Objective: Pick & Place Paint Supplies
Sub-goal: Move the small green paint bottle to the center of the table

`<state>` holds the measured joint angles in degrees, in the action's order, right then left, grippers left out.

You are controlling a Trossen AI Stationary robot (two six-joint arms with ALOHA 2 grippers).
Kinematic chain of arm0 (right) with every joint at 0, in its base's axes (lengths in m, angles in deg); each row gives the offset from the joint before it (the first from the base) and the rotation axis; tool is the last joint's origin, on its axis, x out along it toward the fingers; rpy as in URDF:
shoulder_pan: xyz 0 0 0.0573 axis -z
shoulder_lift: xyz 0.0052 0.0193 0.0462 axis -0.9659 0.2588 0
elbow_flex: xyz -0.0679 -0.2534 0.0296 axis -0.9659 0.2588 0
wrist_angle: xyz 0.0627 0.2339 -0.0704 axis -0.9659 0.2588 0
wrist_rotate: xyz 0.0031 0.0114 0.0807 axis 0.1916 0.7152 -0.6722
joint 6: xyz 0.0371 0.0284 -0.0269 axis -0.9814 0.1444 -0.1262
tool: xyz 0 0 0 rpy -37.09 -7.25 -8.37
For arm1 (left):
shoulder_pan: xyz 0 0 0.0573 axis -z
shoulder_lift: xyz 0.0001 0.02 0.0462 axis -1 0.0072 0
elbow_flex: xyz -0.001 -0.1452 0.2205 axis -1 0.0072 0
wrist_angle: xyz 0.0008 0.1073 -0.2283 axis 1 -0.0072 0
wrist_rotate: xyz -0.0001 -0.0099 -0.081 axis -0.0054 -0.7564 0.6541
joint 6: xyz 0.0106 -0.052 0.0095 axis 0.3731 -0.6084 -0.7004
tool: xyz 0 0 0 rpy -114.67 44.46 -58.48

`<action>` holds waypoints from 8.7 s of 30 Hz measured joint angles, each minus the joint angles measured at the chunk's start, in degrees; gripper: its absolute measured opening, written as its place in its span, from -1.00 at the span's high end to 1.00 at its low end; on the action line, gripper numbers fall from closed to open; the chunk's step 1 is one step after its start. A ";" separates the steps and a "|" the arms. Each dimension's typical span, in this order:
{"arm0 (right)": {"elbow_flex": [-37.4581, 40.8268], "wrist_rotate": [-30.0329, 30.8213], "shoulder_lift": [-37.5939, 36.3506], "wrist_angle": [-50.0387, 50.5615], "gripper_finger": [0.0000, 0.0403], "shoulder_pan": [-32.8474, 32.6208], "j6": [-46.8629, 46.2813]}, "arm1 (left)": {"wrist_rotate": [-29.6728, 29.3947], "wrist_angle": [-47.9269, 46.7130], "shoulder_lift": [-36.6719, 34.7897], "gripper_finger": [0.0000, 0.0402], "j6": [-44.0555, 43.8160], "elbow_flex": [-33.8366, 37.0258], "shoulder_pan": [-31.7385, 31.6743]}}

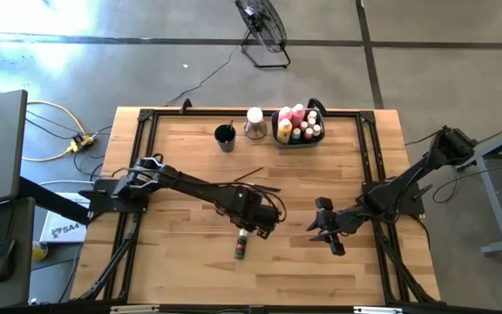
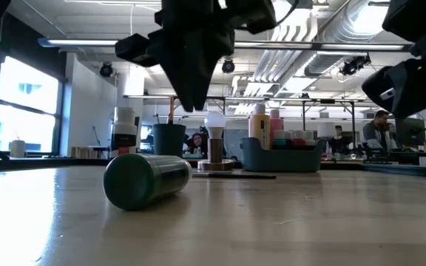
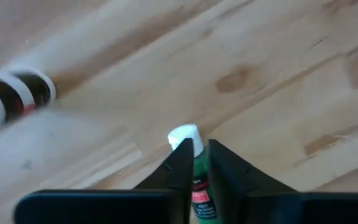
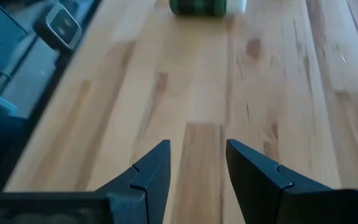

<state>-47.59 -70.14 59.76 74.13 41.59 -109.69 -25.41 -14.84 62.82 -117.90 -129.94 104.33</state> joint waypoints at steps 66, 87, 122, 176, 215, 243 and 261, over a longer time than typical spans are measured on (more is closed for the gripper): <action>0.02 -4.83 0.00 3.43 0.26 0.04 13.53 | 2.42 3.92 6.28 0.35 0.89 0.16 -0.13; 0.02 -6.16 0.00 5.84 0.26 0.04 13.55 | 9.15 -0.75 6.28 -0.12 -0.65 0.16 -0.99; 0.02 -5.70 0.00 6.93 0.26 0.02 13.55 | 12.88 3.88 11.17 -0.29 -9.09 0.21 -1.11; 0.01 -5.73 0.00 7.89 0.26 0.03 13.53 | 2.74 8.78 10.93 0.36 -1.74 0.16 -1.16; 0.02 -6.83 -19.98 27.52 0.26 0.02 7.70 | -49.53 11.11 11.06 0.41 26.46 -17.37 -1.84; 0.00 -7.42 -26.16 27.86 0.26 0.02 7.52 | -70.23 58.02 10.95 0.39 29.27 5.39 3.67; 0.01 -6.99 -26.16 23.52 0.26 0.02 8.99 | -70.76 69.79 10.98 0.39 32.05 14.89 6.25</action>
<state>-47.58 -77.14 33.59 97.65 41.61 -100.70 -96.18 54.95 73.80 -85.86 -115.05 110.58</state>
